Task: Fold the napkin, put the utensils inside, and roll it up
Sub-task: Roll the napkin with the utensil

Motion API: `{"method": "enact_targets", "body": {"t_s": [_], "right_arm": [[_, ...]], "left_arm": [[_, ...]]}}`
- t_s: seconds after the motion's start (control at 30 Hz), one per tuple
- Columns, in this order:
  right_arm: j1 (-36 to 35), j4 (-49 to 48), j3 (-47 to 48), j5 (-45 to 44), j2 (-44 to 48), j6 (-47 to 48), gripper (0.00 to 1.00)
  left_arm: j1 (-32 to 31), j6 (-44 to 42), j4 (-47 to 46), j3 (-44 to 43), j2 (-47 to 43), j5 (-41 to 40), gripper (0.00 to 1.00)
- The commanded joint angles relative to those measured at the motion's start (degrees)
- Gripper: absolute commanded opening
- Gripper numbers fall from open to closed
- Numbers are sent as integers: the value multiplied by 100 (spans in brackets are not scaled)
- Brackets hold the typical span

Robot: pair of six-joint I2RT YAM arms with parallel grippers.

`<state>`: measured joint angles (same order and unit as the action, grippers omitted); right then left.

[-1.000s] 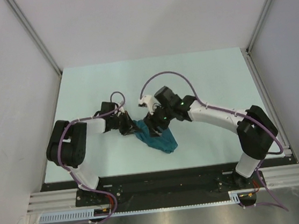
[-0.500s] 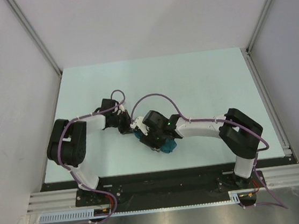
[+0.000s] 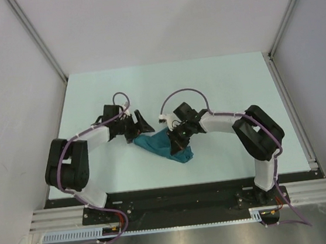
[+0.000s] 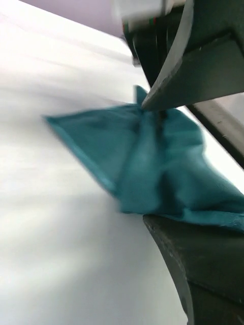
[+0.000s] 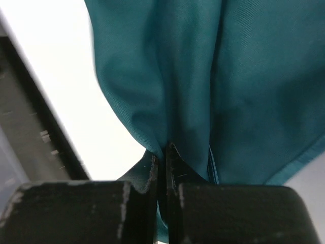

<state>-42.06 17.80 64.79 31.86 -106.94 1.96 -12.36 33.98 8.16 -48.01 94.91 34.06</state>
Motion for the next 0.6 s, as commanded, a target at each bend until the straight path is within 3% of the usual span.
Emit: {"method": "enact_targets", "body": {"t_s": [0.0,0.27,0.37,0.57], "right_arm": [[241,-23,15,2120,-564,-2,0],[892,302,323,3071,-1425,-282,0],[1060,600,489,3090,-1602,-275,0],[1297,953,657,3002,-1839,-512,0]], "left_arm": [[164,-101,-544,46,-605,-541,88],[129,-304,-728,432,-877,-980,89],[-12,-488,-781,529,-1351,-1278,89],[-1144,-831,-421,143,-1871,-2515,89]]}}
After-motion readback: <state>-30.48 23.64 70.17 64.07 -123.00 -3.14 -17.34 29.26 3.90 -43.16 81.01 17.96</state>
